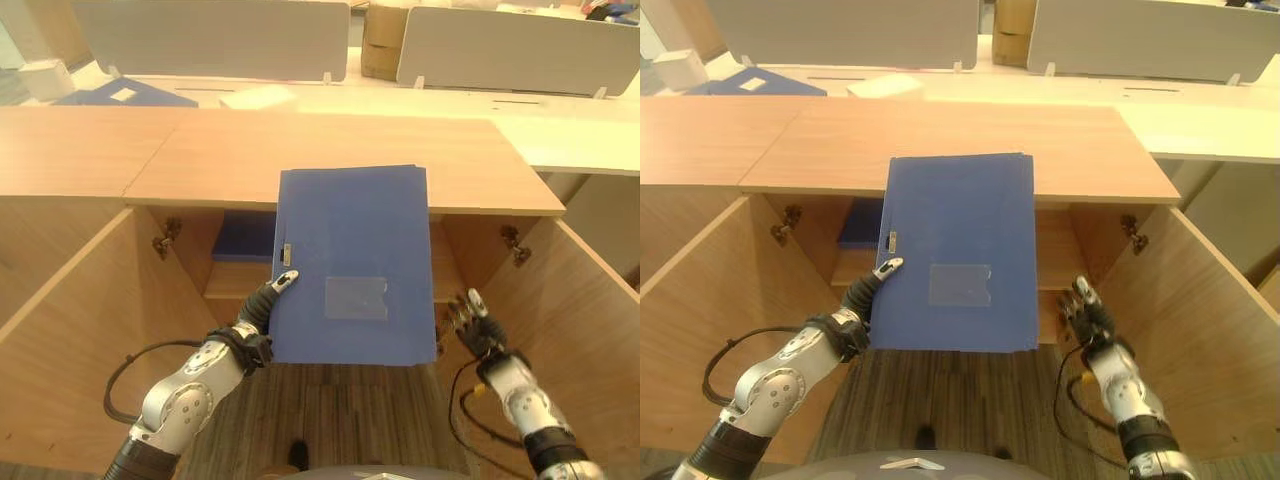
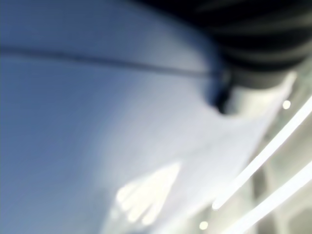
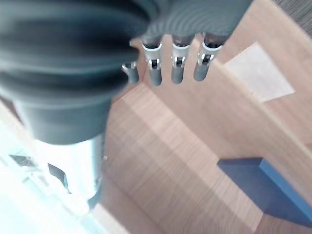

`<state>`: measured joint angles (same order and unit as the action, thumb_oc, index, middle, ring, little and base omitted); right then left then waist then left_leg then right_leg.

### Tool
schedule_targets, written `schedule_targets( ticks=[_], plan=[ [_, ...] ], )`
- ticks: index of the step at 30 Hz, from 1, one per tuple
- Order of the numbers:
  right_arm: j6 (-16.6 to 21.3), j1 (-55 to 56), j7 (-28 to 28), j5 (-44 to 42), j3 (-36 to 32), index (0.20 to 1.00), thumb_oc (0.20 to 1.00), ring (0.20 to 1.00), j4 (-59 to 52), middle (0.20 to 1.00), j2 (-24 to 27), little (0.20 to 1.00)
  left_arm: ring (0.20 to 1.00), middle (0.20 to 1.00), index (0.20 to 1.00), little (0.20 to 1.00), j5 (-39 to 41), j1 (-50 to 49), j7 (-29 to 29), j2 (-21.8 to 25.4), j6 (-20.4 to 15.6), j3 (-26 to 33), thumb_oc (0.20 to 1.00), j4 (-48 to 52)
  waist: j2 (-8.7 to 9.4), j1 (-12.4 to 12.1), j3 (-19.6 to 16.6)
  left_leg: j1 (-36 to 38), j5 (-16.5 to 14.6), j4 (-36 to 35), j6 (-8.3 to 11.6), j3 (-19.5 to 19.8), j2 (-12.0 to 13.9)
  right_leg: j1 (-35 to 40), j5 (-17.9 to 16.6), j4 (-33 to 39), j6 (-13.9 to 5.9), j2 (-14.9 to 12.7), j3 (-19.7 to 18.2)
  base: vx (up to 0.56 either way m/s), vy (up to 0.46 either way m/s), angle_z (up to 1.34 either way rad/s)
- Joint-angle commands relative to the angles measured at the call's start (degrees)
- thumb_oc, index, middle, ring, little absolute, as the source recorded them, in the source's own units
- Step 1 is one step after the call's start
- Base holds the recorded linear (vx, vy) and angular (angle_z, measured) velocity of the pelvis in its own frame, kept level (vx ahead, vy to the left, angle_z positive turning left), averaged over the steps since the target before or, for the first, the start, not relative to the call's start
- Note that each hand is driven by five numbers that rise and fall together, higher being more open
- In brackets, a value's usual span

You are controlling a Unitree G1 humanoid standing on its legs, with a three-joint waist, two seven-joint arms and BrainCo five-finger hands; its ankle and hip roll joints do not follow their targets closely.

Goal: Put the empty folder in the office cabinet

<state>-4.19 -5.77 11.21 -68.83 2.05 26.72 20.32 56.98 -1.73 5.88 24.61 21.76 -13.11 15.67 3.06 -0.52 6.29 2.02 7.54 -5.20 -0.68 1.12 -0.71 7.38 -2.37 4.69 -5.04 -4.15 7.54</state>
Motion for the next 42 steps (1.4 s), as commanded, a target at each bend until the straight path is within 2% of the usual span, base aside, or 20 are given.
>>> schedule_targets(
  ticks=[1,3,5,7,11,14,17,18,20,25,30,33,42],
  plan=[
    [-1.83,-3.32,0.73,-3.96,-0.34,1.0,1.0,1.0,-2.52,1.0,2.62,1.0,0.2,0.2,0.2,0.2,-0.88,6.19,3.38,0.48,-3.6,1.64,0.2,1.57,-0.03,-1.05,0.22,2.17,-9.52,0.2,-1.55,-0.23,-1.13,-2.58,0.37,-3.69,-2.66,-1.47,0.56,0.01,-0.026,0.12],
    [-2.65,-3.96,0.33,-4.12,0.57,1.0,1.0,1.0,-5.03,1.0,3.29,1.0,0.2,0.2,0.2,0.2,-0.9,6.17,3.78,0.7,-3.59,1.4,0.2,1.32,0.21,-1.39,0.24,2.07,-9.38,0.2,-1.52,-0.03,-1.1,-2.5,0.21,-3.53,-2.73,-1.41,0.73,0.0,-0.024,0.14],
    [-1.63,-4.55,-1.04,-3.94,1.56,1.0,1.0,1.0,-7.12,1.0,3.62,1.0,0.2,0.2,0.2,0.2,-1.29,6.04,3.87,0.86,-3.77,1.05,0.2,1.09,0.46,-1.74,0.28,1.93,-9.23,0.2,-1.54,0.11,-1.04,-2.43,0.0,-3.29,-2.76,-1.36,0.89,0.0,-0.01,0.04],
    [1.03,-5.03,-4.34,-3.74,1.82,1.0,1.0,1.0,-9.12,1.0,3.93,1.0,0.2,0.2,0.2,0.2,-1.97,5.59,3.96,0.92,-3.95,0.85,0.2,1.11,0.57,-1.94,0.3,1.89,-9.18,0.2,-1.57,0.16,-0.98,-2.32,-0.13,-3.08,-2.77,-1.35,0.96,0.0,0.0,0.0],
    [4.45,-5.89,-6.5,-2.71,1.02,1.0,1.0,1.0,-12.27,1.0,3.77,1.0,0.2,0.2,0.2,0.2,-3.24,4.8,4.0,0.9,-4.45,0.7,0.2,1.11,0.64,-2.15,0.36,1.84,-9.22,0.2,-1.74,0.18,-0.91,-2.22,-0.2,-2.95,-2.77,-1.3,1.02,0.0,0.0,0.0],
    [7.74,-5.57,-10.41,0.72,0.64,1.0,1.0,1.0,-21.73,1.0,2.23,1.0,0.2,0.2,0.2,0.2,-4.33,4.18,3.34,0.54,-5.55,0.66,0.2,0.97,0.69,-1.7,0.59,1.68,-9.22,0.2,-1.94,-0.09,-0.93,-2.38,-0.38,-2.83,-2.92,-1.24,0.55,0.0,0.003,-0.01],
    [9.45,-5.36,-12.12,3.1,0.49,1.0,1.0,1.0,-25.84,1.0,1.66,1.0,0.2,0.2,0.2,0.2,-4.5,3.93,3.0,0.23,-6.06,0.79,0.2,0.89,0.57,-1.4,0.61,1.64,-9.32,0.2,-2.0,-0.4,-0.92,-2.6,-0.4,-2.89,-3.0,-1.24,0.18,-0.01,0.016,-0.01],
    [9.06,-5.13,-12.46,3.43,0.49,1.0,1.0,1.0,-27.97,1.0,1.51,1.0,0.2,0.2,0.2,0.2,-4.55,3.9,2.89,0.02,-6.29,0.92,0.2,0.66,0.51,-1.19,0.56,1.62,-9.4,0.2,-2.04,-0.54,-0.95,-2.73,-0.39,-2.92,-3.03,-1.21,-0.1,0.0,0.0,0.0],
    [4.24,-4.56,-11.36,-0.2,0.8,1.0,1.0,1.0,-31.34,1.0,0.86,1.0,0.2,0.2,0.2,0.2,-4.47,3.8,2.51,-0.22,-6.39,1.12,0.2,0.66,0.43,-0.94,0.55,1.64,-9.49,0.2,-2.08,-0.85,-0.92,-2.93,-0.37,-3.06,-3.13,-1.2,-0.45,0.0,0.0,0.0],
    [-3.21,-1.79,-9.57,-2.92,4.16,1.0,1.0,1.0,-36.15,1.0,0.8,1.0,0.2,0.2,0.2,0.2,-4.64,2.79,2.92,-0.11,-6.88,1.59,0.2,0.89,0.58,-0.68,0.49,1.69,-9.48,0.2,-2.13,-1.34,-0.84,-3.26,-0.45,-3.32,-3.35,-1.17,-0.81,0.0,0.0,0.0],
    [-6.97,-0.2,-8.13,-1.83,8.33,1.0,1.0,1.0,-37.36,1.0,1.53,1.0,0.2,0.2,0.2,0.2,-4.77,2.44,2.53,0.38,-8.3,1.09,0.2,1.16,0.77,-0.65,0.65,1.53,-9.38,0.2,-2.1,-1.58,-0.68,-3.76,-0.52,-3.61,-3.58,-1.1,-1.08,-0.02,-0.007,-0.05],
    [-11.1,0.28,-8.61,-2.42,11.25,1.0,1.0,1.0,-35.66,1.0,1.49,1.0,0.2,0.2,0.2,0.2,-4.62,2.01,2.3,0.7,-9.09,0.9,0.2,1.57,0.71,-0.88,0.69,1.49,-9.26,0.2,-2.1,-1.55,-0.66,-3.9,-0.44,-3.72,-3.53,-1.11,-1.16,-0.01,0.007,-0.08],
    [-14.97,1.37,0.44,-1.12,20.02,1.0,1.0,1.0,-37.01,1.0,1.06,1.0,0.2,0.2,0.2,0.2,-3.87,0.89,2.43,2.12,-9.73,-0.35,0.2,2.4,0.99,-2.1,1.25,0.89,-8.91,0.2,-2.24,-1.07,-0.79,-4.23,-0.44,-3.98,-3.73,-1.08,-0.66,0.0,0.0,-0.01]
  ],
)
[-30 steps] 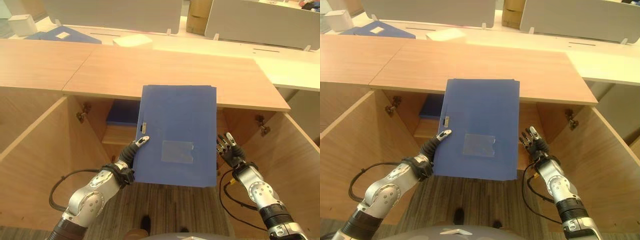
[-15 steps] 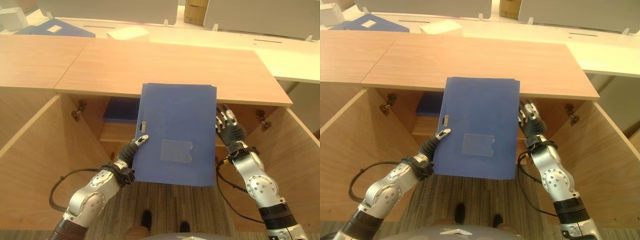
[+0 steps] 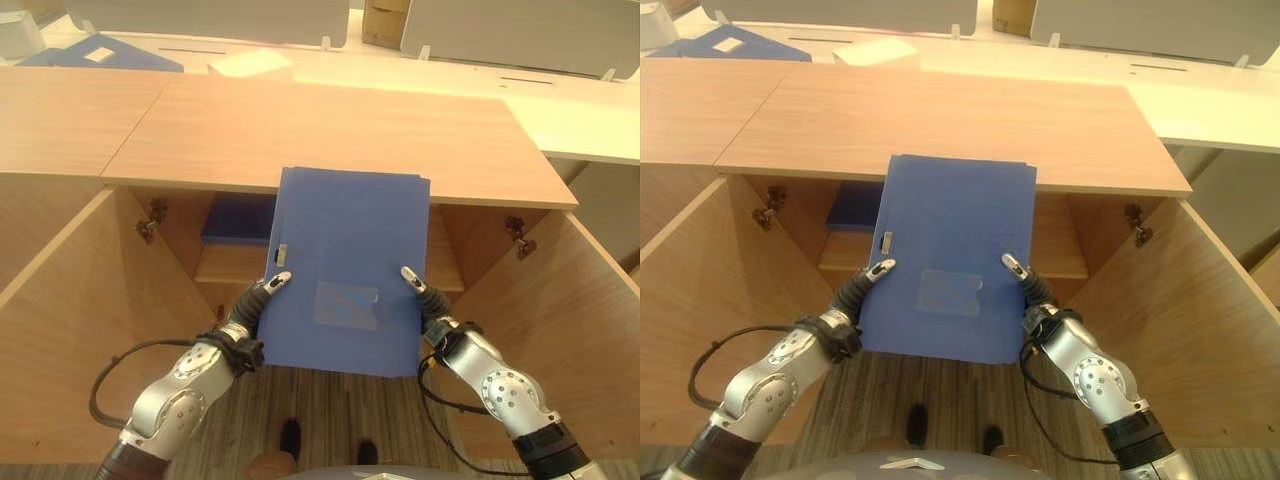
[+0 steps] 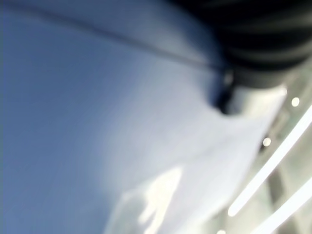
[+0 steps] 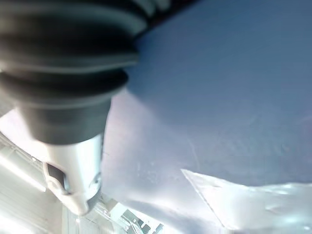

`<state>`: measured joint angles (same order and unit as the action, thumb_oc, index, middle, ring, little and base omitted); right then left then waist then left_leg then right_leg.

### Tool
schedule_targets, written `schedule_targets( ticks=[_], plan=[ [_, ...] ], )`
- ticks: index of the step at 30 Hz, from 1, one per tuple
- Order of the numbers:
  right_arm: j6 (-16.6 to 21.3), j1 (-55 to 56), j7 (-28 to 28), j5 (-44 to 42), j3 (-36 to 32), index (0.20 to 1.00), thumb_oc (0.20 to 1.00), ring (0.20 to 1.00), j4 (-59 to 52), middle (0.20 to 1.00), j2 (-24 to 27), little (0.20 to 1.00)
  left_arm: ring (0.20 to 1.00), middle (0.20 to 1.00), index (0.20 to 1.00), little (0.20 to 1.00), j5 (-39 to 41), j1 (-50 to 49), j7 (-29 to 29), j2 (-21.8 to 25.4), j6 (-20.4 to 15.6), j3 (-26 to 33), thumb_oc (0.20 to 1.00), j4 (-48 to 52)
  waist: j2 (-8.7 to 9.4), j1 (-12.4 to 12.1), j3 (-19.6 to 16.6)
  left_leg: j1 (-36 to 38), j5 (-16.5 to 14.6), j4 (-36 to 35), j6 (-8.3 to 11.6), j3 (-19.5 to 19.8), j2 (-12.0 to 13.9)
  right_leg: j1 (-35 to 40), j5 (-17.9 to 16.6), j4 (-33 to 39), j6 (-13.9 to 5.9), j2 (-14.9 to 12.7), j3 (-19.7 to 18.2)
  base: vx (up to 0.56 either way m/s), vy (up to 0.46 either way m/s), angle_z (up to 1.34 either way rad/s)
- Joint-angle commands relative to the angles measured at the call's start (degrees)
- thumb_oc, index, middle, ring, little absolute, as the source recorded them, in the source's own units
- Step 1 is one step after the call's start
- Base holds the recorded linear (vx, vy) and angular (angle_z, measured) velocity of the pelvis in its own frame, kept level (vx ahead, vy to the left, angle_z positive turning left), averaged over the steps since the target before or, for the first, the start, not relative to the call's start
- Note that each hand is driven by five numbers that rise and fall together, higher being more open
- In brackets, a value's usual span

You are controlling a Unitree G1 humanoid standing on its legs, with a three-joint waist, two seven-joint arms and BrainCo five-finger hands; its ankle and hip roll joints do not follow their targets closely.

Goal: Put the empty folder in the office cabinet

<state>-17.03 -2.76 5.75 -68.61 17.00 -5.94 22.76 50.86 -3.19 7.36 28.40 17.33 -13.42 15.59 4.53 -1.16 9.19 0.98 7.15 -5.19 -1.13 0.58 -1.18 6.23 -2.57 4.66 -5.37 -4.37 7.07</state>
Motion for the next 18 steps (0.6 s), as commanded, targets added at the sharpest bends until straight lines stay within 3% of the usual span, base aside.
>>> schedule_targets(
  ticks=[1,2,4,10,13,14,15,18],
  plan=[
    [-2.22,-1.72,5.97,-1.32,5.7,1.0,1.0,1.0,-4.69,1.0,-1.3,1.0,0.2,0.2,0.2,0.2,2.37,2.38,0.93,-1.69,-5.28,-0.28,0.2,2.5,-0.47,-1.53,-1.65,1.89,-8.49,0.19,-1.79,-0.48,-0.33,-3.13,-0.25,-4.0,-3.43,-0.86,-0.17,0.0,0.0,0.0],
    [-2.1,-1.84,6.09,-1.54,6.65,1.0,1.0,1.0,-4.92,1.0,-1.24,1.0,0.2,0.2,0.2,0.2,2.48,2.45,0.86,-1.68,-5.37,-0.63,0.2,2.52,-0.48,-1.62,-1.61,1.84,-8.47,0.19,-1.8,-0.44,-0.34,-3.22,-0.23,-4.08,-3.44,-0.87,-0.13,0.0,0.0,0.0],
    [-1.49,-2.35,5.6,-2.15,8.35,0.2,0.2,0.2,-4.61,0.2,-1.46,0.2,0.2,0.2,0.2,0.2,2.94,2.72,0.71,-1.64,-5.37,-1.38,0.2,2.61,-0.53,-1.88,-1.59,1.78,-8.42,0.19,-1.83,-0.34,-0.36,-3.33,-0.17,-4.18,-3.44,-0.89,-0.01,0.0,0.0,0.0],
    [0.56,-2.65,5.78,-3.32,10.27,0.2,0.2,0.2,-2.72,0.2,-2.62,0.2,0.2,0.2,0.2,0.2,3.49,2.77,0.1,-1.84,-5.75,-2.88,0.2,2.37,-0.68,-2.19,-1.82,1.67,-8.4,0.19,-1.88,-0.25,-0.42,-3.29,-0.05,-4.1,-3.42,-0.94,0.1,0.0,0.002,0.01],
    [1.83,-2.69,4.01,0.43,10.56,0.2,0.2,0.2,-2.33,0.2,-2.5,0.2,0.2,0.2,0.2,0.2,3.11,2.61,-0.98,-1.9,-5.89,-3.31,0.2,2.33,-0.66,-2.21,-1.74,1.61,-8.4,0.19,-1.9,-0.2,-0.47,-3.35,-0.06,-4.12,-3.41,-0.97,0.1,0.0,0.0,0.0],
    [1.64,-2.75,3.03,0.56,10.2,0.2,0.2,0.2,-2.44,0.2,-2.03,0.2,0.884,0.884,0.884,0.884,2.91,2.52,-2.13,-1.82,-5.89,-3.22,0.884,2.32,-0.66,-2.13,-1.76,1.59,-8.39,0.19,-1.86,-0.2,-0.43,-3.44,-0.05,-4.2,-3.43,-0.98,0.07,0.0,0.0,0.0],
    [1.8,-2.79,2.41,-0.09,10.01,0.2,0.2,0.2,-2.46,0.2,-1.78,0.2,1.0,1.0,1.0,1.0,1.85,2.48,-2.68,-1.73,-6.41,-3.11,1.0,2.03,-0.67,-2.05,-1.76,1.61,-8.39,0.19,-1.87,-0.26,-0.41,-3.48,-0.07,-4.23,-3.45,-1.0,-0.01,0.0,0.0,0.0],
    [3.54,-2.87,1.73,-1.87,9.19,0.2,0.2,0.2,-2.32,0.2,-1.56,0.2,1.0,1.0,1.0,1.0,-5.2,2.44,-3.89,-1.08,-8.42,-2.54,1.0,1.34,-0.65,-1.95,-1.72,1.71,-8.38,0.19,-1.85,-0.32,-0.36,-3.53,-0.07,-4.36,-3.48,-0.92,-0.15,0.0,0.0,0.0]
  ],
)
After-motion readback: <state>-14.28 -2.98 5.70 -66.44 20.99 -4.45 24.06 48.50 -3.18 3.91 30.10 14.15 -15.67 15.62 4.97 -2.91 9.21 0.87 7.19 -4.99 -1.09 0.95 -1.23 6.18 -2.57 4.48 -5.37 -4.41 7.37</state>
